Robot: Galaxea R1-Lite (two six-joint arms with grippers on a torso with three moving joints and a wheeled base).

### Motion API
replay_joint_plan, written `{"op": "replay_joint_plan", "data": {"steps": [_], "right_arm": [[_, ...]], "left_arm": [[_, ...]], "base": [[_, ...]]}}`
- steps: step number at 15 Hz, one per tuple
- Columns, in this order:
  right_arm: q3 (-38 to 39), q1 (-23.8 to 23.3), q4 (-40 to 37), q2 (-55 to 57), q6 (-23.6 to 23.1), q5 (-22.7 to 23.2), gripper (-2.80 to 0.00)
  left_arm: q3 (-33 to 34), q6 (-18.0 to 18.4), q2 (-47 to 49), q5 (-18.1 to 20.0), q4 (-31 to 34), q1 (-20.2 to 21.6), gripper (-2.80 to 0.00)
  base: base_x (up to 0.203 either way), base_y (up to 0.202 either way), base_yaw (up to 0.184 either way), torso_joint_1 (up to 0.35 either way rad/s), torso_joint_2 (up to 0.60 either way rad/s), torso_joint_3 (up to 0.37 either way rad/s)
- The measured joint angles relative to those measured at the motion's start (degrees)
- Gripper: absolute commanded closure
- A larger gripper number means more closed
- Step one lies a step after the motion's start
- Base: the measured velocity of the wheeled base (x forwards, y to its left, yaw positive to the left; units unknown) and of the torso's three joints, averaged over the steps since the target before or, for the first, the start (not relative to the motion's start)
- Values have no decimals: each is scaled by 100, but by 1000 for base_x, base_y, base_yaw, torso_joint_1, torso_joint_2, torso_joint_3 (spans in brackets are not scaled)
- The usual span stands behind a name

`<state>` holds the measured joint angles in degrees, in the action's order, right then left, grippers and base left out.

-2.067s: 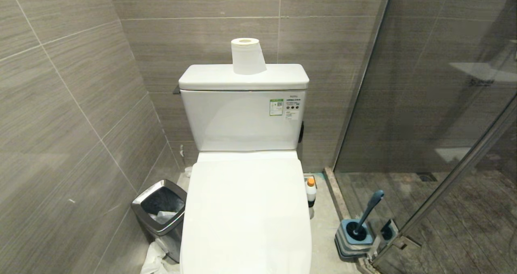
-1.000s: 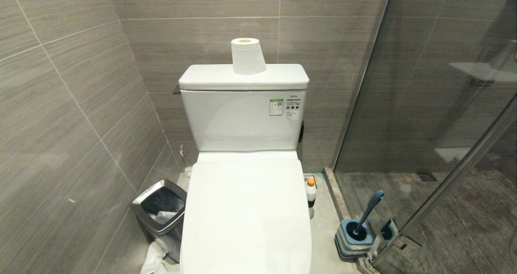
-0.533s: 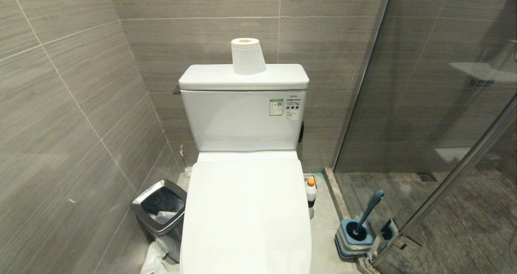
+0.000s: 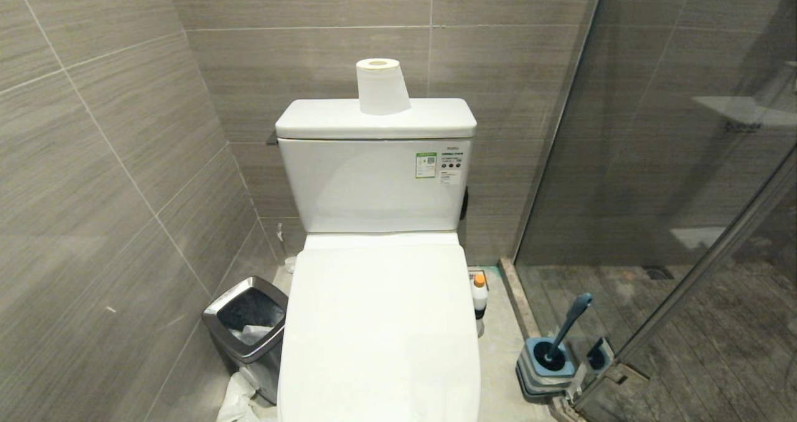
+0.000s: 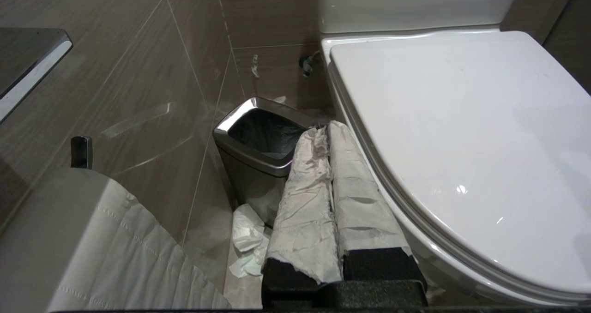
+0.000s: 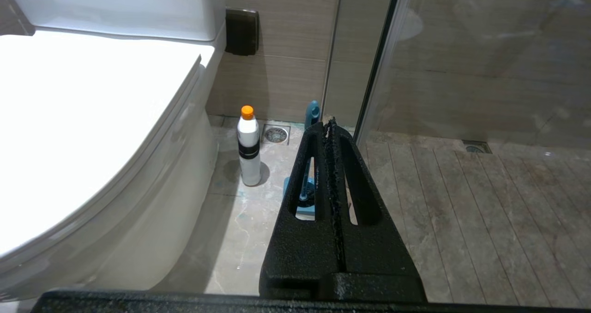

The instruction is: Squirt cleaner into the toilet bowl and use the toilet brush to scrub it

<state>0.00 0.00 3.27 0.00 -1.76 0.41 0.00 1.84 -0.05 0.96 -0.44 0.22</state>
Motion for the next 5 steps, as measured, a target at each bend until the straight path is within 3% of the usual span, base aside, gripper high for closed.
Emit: {"op": "replay_joint_plan", "data": {"steps": [5], "right_arm": [[0, 0, -5, 0, -22, 2, 0]], "left_arm": [[0, -3, 0, 2, 2, 2, 0]], "base": [[0, 0, 0, 0, 0, 0]]}}
